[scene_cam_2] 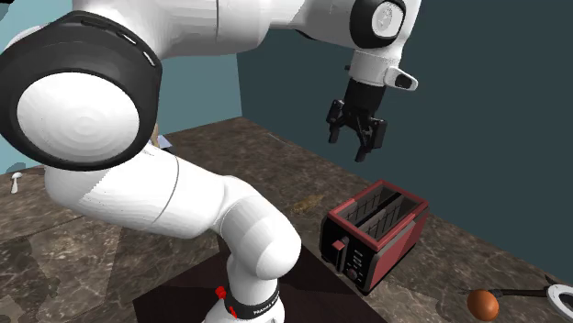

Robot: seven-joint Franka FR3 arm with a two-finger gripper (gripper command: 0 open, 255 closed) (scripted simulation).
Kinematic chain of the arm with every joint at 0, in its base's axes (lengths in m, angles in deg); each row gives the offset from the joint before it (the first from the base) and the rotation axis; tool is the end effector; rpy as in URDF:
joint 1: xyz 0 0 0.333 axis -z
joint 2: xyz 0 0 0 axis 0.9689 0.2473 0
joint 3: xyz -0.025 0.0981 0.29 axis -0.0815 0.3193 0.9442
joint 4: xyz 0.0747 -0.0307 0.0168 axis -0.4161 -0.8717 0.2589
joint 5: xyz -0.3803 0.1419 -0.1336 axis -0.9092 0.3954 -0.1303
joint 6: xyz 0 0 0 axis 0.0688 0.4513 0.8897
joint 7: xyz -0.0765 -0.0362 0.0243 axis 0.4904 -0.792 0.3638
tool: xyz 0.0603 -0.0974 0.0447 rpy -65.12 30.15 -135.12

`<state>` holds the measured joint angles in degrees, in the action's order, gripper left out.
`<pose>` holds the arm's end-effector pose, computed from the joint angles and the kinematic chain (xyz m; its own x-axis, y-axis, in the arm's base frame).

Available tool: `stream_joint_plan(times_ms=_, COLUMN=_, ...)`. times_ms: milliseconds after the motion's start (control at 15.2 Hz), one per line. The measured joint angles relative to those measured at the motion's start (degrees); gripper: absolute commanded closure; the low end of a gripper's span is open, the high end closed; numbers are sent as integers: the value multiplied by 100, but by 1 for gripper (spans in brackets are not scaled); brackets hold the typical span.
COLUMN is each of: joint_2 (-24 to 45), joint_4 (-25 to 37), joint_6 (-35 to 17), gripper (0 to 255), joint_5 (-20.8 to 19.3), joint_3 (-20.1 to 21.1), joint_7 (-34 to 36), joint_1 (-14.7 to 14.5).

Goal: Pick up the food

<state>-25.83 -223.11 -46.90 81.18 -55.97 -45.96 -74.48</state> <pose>0.3293 -0.0294 0.5367 0.9776 -0.1258 -0.1685 -0.1407 -0.9869 -0.0793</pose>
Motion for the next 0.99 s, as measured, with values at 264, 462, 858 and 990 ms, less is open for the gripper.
stream_joint_plan(times_ms=264, joint_2=108, joint_4=-224, joint_6=-315, gripper=0, joint_5=120, joint_3=149, joint_7=141, joint_1=-64)
stream_joint_plan(times_ms=462, joint_2=379, joint_4=-491, joint_6=-840, gripper=0, joint_5=280, joint_3=348, joint_7=317, joint_1=-162)
stream_joint_plan(times_ms=858, joint_2=1154, joint_4=-847, joint_6=-1962, gripper=0, joint_5=653, joint_3=833, joint_7=742, joint_1=-420)
stream_joint_plan(times_ms=990, joint_2=1493, joint_4=-872, joint_6=-2326, gripper=0, joint_5=752, joint_3=980, joint_7=867, joint_1=-495)
